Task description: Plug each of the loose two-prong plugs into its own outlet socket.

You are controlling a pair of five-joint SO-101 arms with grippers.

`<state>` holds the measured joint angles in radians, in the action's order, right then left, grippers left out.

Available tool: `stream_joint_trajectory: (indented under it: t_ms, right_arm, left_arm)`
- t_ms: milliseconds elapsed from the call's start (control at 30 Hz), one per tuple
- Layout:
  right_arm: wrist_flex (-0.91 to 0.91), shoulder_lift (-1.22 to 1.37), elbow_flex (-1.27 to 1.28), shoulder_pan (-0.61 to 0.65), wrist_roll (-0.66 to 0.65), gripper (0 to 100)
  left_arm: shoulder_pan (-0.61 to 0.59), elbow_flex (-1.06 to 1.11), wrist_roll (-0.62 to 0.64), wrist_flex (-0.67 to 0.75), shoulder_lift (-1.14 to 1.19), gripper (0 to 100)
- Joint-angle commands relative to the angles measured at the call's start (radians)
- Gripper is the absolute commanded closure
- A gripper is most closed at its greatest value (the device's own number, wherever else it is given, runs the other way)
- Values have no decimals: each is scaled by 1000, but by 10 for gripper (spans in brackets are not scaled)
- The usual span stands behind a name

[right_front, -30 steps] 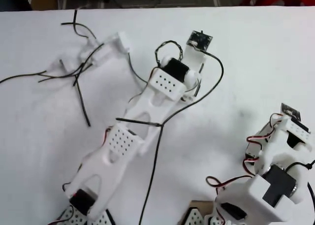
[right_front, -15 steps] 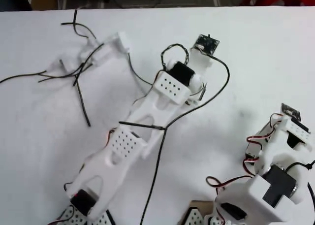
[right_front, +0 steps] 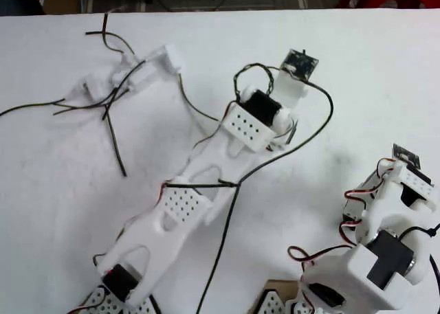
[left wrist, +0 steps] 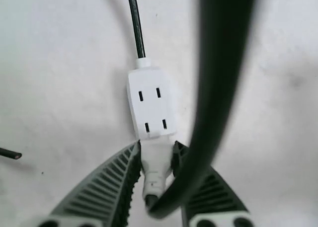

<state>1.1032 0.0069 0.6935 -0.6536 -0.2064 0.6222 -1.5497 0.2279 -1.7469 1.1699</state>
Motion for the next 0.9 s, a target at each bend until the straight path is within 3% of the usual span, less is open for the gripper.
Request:
stream_joint_trajectory:
  t_ms: [0, 300, 500, 867]
  right_arm:
    - [-25, -4, 6, 10, 0, 981]
    - [-25, -4, 6, 10, 0, 981]
    - [-25, -4, 6, 10, 0, 981]
    - [-25, -4, 5, 12, 0, 981]
  left_arm:
    - [4, 25, 15, 29, 1, 976]
    - [4, 21, 54, 64, 44, 976]
    - [2, -124, 46, -21, -15, 976]
    - [-12, -109, 37, 46, 39, 976]
